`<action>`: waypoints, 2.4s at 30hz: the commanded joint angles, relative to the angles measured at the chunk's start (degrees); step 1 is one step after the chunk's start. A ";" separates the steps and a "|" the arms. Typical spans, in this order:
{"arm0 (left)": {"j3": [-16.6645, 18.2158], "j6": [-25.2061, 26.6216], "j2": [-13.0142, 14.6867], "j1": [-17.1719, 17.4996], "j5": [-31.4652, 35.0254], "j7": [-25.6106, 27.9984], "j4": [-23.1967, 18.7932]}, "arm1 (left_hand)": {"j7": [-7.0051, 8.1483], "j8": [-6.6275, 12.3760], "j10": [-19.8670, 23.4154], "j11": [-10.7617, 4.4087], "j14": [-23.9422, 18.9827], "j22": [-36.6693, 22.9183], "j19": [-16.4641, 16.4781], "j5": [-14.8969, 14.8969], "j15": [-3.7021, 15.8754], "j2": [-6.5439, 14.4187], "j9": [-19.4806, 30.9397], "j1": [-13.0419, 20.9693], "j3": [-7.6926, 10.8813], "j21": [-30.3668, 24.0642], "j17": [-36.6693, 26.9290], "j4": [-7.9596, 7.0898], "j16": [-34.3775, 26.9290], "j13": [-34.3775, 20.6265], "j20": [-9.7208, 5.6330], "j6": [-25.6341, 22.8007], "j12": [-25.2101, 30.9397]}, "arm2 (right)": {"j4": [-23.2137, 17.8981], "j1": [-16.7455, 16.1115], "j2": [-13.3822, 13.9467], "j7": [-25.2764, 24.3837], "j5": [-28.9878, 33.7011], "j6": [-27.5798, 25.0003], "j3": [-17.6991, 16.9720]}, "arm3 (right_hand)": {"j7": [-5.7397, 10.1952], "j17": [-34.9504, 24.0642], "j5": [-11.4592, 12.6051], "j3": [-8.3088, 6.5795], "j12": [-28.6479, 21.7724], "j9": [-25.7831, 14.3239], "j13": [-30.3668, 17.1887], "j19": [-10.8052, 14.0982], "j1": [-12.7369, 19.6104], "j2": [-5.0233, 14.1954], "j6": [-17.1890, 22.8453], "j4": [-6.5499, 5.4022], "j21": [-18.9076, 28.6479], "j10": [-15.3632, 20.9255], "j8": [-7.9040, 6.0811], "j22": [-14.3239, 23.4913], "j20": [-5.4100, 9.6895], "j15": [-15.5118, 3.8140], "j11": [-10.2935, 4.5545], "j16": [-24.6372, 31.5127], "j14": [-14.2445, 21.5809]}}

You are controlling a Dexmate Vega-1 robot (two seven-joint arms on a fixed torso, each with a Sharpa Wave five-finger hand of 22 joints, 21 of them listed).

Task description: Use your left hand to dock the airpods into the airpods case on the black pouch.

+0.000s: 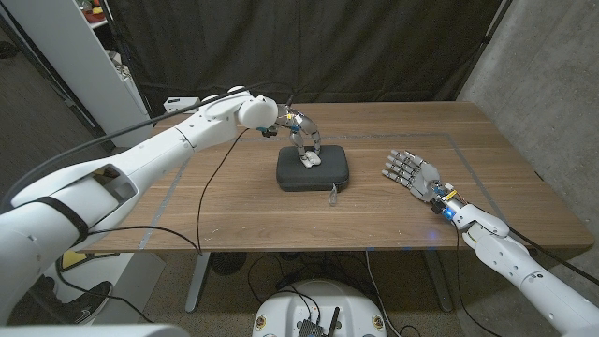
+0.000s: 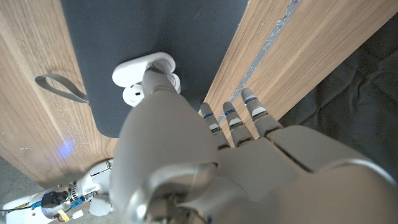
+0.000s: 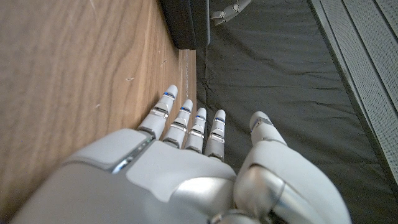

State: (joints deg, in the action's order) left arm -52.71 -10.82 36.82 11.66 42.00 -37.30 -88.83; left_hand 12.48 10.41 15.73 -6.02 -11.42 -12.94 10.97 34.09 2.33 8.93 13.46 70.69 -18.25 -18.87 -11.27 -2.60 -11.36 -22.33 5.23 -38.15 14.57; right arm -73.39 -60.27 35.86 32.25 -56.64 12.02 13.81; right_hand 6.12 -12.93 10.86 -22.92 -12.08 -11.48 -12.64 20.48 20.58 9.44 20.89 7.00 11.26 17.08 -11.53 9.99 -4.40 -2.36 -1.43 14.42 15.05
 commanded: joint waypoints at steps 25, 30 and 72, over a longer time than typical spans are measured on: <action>2.69 5.34 2.99 1.75 3.85 -4.46 -8.15 | -0.14 -0.07 -1.87 0.56 1.42 -0.45 -0.61 0.79 4.22 2.16 -0.22 -4.67 -0.20 -0.57 -0.64 -5.30 -0.25 0.16 -0.10 5.34 -0.76 | -2.86 -1.54 0.59 -1.82 1.01 1.01 0.45 | 0.00 -0.01 0.29 -0.48 -0.18 -0.01 -0.28 0.02 0.13 0.24 0.69 -0.07 0.18 0.48 -0.06 0.16 -0.39 -3.34 -0.35 0.37 0.60; 2.91 3.94 2.76 1.00 1.68 -5.93 -7.12 | -0.14 -0.13 -2.14 0.92 1.43 -0.50 -0.57 1.03 4.29 1.41 -0.43 -7.81 -0.99 -0.75 -0.67 -7.20 -0.36 0.28 -0.66 7.08 -0.85 | -2.72 -1.16 0.45 -1.88 1.19 1.19 0.63 | -0.02 -0.01 0.30 -0.50 -0.19 -0.01 -0.28 0.03 0.16 0.23 0.68 -0.04 0.19 0.52 -0.05 0.17 -0.39 -3.42 -0.34 0.40 0.64; 3.71 -14.11 5.29 -0.21 -2.24 -0.62 0.29 | 0.06 0.71 -1.98 1.05 1.30 -0.06 -1.13 2.57 3.92 -4.81 -0.63 -5.23 0.02 -0.79 -0.14 -1.12 -0.36 0.00 0.18 14.24 -0.11 | -5.40 -3.10 -1.21 -7.18 2.06 2.68 1.42 | -0.01 -0.06 0.31 -0.66 -0.20 -0.02 -0.30 -0.05 0.27 0.24 0.68 -0.02 0.18 0.62 -0.01 0.17 -0.39 -3.48 -0.31 0.51 0.61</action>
State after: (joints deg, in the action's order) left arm -49.22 -20.96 41.62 10.62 39.81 -40.33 -90.44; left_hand 12.66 10.86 13.62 -4.93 -9.72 -13.04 9.55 36.27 2.02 4.09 12.62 64.58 -18.25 -19.31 -11.26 -4.16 -11.47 -22.21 5.44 -24.00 14.21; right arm -77.63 -62.32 34.94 26.83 -54.82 14.38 15.10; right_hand 6.12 -12.93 10.86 -23.27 -12.08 -11.48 -12.65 20.47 20.58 9.44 20.89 7.04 11.25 17.38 -11.53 9.99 -4.39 -2.35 -1.74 14.64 15.05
